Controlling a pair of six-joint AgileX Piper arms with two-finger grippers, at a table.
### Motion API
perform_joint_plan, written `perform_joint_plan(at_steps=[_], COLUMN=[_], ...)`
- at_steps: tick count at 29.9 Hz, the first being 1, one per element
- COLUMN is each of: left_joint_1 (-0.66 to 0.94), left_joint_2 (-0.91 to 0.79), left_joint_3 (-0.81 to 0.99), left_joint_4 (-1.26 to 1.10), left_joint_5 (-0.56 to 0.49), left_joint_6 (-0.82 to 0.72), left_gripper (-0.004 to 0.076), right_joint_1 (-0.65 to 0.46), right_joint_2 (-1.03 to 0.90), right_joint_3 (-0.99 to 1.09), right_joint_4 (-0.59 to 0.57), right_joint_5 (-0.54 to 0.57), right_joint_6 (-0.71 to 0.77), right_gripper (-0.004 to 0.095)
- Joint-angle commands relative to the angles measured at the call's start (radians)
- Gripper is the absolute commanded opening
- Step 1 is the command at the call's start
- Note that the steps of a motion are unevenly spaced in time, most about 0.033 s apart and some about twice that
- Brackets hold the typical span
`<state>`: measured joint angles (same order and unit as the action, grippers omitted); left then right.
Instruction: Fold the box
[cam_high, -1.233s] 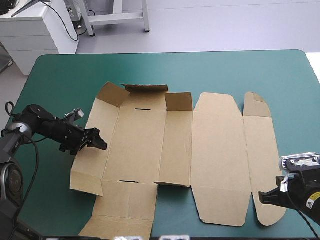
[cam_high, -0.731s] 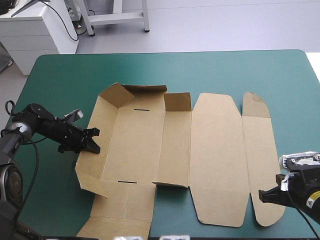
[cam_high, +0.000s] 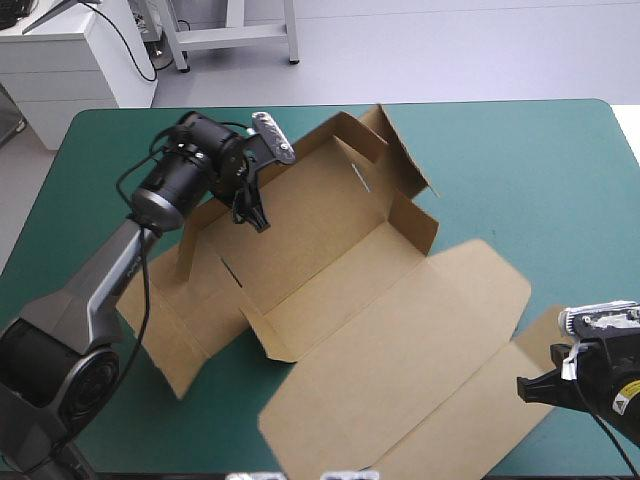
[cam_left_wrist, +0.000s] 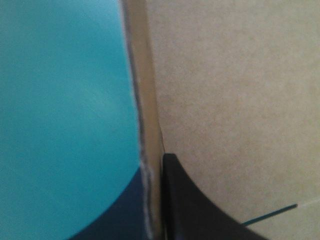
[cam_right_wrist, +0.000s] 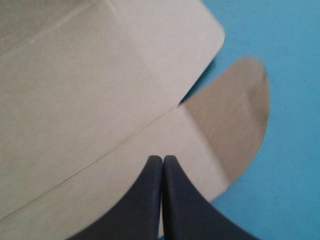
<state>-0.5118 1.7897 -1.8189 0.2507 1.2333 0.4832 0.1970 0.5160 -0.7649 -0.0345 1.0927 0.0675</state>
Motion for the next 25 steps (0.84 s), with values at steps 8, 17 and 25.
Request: perform_joint_plan(at_steps=[8,17,25], left_joint_1=[-0.198,-0.316,-0.434], left_joint_2=[0.046,0.046,-0.042], left_joint_3=[-0.053,0.029,0.289], left_joint_4=[0.351,0.688,0.866], left_joint_5=[-0.289,-0.335,-0.412], left_joint_6=[-0.027,-0.220,-0.415], left_gripper=[-0.0008,-0.0008,-0.0008], right_joint_1=[-0.005,-0.005,-0.005], right_joint_2=[0.005,0.005,0.005], right_joint_3=[-0.025,-0.025,-0.025], right_joint_4=[-0.006,-0.006,-0.003], right_joint_5=[-0.059,-0.059,-0.058], right_joint_6=[-0.006,0.007,0.009], right_gripper=[-0.0019,-0.0019,-0.0019])
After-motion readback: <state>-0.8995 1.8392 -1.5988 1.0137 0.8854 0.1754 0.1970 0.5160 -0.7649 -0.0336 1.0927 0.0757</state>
